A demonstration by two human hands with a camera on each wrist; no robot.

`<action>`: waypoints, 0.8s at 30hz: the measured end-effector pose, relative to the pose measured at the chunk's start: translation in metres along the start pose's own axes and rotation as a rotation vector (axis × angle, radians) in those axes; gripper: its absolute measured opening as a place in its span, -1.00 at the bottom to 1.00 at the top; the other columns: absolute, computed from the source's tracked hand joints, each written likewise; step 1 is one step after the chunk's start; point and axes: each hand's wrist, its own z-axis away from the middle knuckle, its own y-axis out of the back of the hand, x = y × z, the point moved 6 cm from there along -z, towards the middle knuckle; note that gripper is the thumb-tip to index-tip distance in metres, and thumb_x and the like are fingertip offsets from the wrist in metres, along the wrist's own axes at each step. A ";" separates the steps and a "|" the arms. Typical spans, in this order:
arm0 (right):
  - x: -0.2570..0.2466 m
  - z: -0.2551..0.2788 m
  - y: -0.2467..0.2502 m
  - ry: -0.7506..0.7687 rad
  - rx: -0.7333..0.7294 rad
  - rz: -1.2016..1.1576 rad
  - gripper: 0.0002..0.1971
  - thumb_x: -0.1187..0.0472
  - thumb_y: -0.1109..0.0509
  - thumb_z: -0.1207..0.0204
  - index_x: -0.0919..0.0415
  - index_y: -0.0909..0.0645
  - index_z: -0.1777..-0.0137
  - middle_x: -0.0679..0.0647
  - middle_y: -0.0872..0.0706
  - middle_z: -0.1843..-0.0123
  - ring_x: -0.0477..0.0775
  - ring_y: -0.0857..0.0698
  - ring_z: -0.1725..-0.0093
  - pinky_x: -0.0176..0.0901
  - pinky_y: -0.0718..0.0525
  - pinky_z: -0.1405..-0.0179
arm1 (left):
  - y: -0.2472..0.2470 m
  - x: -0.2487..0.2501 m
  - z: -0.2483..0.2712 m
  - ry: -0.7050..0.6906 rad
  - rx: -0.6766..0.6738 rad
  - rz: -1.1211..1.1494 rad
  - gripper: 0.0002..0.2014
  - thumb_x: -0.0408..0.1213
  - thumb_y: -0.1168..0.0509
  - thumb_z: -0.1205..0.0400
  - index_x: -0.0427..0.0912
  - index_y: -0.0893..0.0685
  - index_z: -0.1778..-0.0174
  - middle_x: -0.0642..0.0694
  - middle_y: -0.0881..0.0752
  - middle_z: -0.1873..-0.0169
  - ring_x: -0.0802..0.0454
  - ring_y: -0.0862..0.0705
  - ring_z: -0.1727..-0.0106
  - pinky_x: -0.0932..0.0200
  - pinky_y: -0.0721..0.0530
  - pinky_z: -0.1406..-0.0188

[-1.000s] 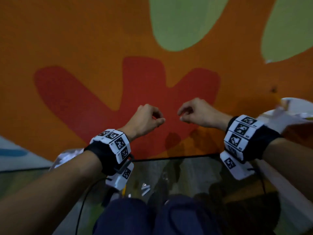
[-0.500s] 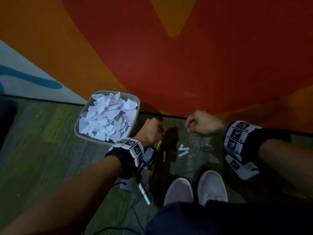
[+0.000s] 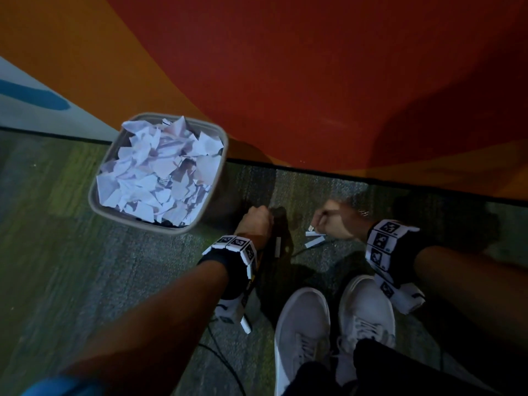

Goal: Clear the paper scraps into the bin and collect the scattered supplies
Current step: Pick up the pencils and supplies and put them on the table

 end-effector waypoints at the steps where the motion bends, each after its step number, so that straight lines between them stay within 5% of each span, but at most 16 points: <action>1: -0.004 -0.002 -0.005 0.026 -0.028 0.030 -0.79 0.38 -0.29 -0.62 0.40 -0.69 0.21 0.13 -0.71 0.22 0.01 -0.66 0.26 -0.22 -0.70 0.38 | -0.002 -0.002 -0.002 0.008 0.019 -0.033 -0.74 -0.23 -0.22 -0.73 -0.27 -0.66 -0.24 -0.34 -0.58 -0.23 -0.37 -0.64 -0.24 -0.16 -0.61 -0.29; 4: -0.027 -0.008 -0.024 0.017 -0.083 -0.029 -0.85 0.35 -0.39 -0.59 0.27 -0.81 0.10 -0.03 -0.75 0.24 -0.14 -0.68 0.25 -0.35 -0.64 0.34 | -0.005 -0.002 -0.006 0.003 0.047 -0.100 -0.70 -0.19 -0.21 -0.74 -0.33 -0.60 -0.27 -0.36 -0.60 -0.23 -0.37 -0.64 -0.27 -0.13 -0.60 -0.23; 11: -0.039 -0.018 -0.048 0.069 -0.078 -0.108 -0.88 0.31 -0.43 -0.51 0.24 -0.82 0.12 0.09 -0.84 0.10 0.01 -0.77 0.04 -0.12 -0.71 0.04 | -0.017 0.006 -0.010 0.013 0.105 -0.234 -0.75 -0.22 -0.12 -0.77 -0.23 -0.58 -0.26 -0.29 -0.60 -0.25 -0.31 -0.60 -0.32 -0.14 -0.57 -0.23; 20: -0.015 -0.020 -0.046 0.033 -0.045 -0.187 -0.80 0.35 -0.40 -0.49 0.19 -0.82 0.28 -0.06 -0.77 0.29 -0.12 -0.71 0.21 -0.25 -0.64 0.16 | -0.018 -0.004 -0.022 0.095 0.055 0.042 -0.61 -0.04 -0.43 -0.59 -0.32 -0.64 -0.11 -0.33 -0.67 -0.11 -0.33 -0.69 -0.16 -0.10 -0.68 -0.12; 24: -0.014 -0.023 -0.052 -0.030 -0.050 -0.387 -0.94 0.30 -0.53 -0.49 0.30 -0.79 0.15 -0.04 -0.71 0.42 -0.16 -0.64 0.47 -0.21 -0.63 0.40 | -0.016 -0.001 -0.033 0.064 0.030 0.241 -0.81 -0.19 -0.57 -0.39 -0.20 -0.78 0.18 -0.30 -0.77 0.06 -0.15 -0.77 0.01 0.12 -0.71 0.05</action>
